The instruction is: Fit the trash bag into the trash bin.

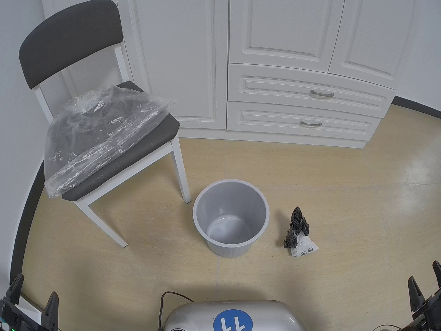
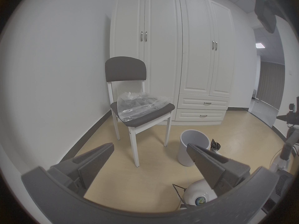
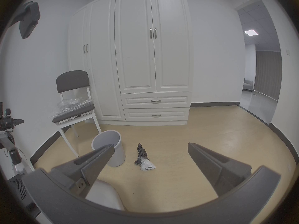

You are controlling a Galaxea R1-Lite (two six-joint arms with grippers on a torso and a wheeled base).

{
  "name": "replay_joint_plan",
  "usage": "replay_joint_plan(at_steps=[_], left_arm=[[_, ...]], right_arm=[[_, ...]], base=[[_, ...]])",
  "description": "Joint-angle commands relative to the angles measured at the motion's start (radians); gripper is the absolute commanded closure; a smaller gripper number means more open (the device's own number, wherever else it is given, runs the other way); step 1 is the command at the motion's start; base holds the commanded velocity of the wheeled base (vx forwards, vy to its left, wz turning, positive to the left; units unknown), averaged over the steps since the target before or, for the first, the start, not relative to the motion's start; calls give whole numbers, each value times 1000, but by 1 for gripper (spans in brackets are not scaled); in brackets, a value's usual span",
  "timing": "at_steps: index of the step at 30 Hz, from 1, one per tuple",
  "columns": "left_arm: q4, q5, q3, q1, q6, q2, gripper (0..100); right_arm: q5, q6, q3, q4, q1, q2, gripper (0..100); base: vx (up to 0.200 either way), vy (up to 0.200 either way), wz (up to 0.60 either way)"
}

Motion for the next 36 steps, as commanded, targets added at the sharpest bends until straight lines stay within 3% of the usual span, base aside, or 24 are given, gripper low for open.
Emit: replay_joint_plan(at_steps=[1, 26, 28, 31, 36], left_arm=[[1, 2, 13, 1, -10, -18, 0], [-17, 26, 18, 1, -19, -21, 0], [-17, 30, 18, 1, -6, -23, 0], [-19, -9, 18, 3, 78, -23, 0], [-22, -24, 18, 3, 81, -23, 0]], right_arm=[[0, 0, 18, 0, 1, -16, 0], [-1, -3, 18, -2, -1, -16, 0], [0, -9, 18, -2, -4, -16, 0], [19, -86, 18, 2, -4, -16, 0], [26, -89, 18, -2, -5, -16, 0]], base=[[0, 0, 0], [0, 0, 0], [0, 0, 0], [0, 0, 0], [0, 0, 0]])
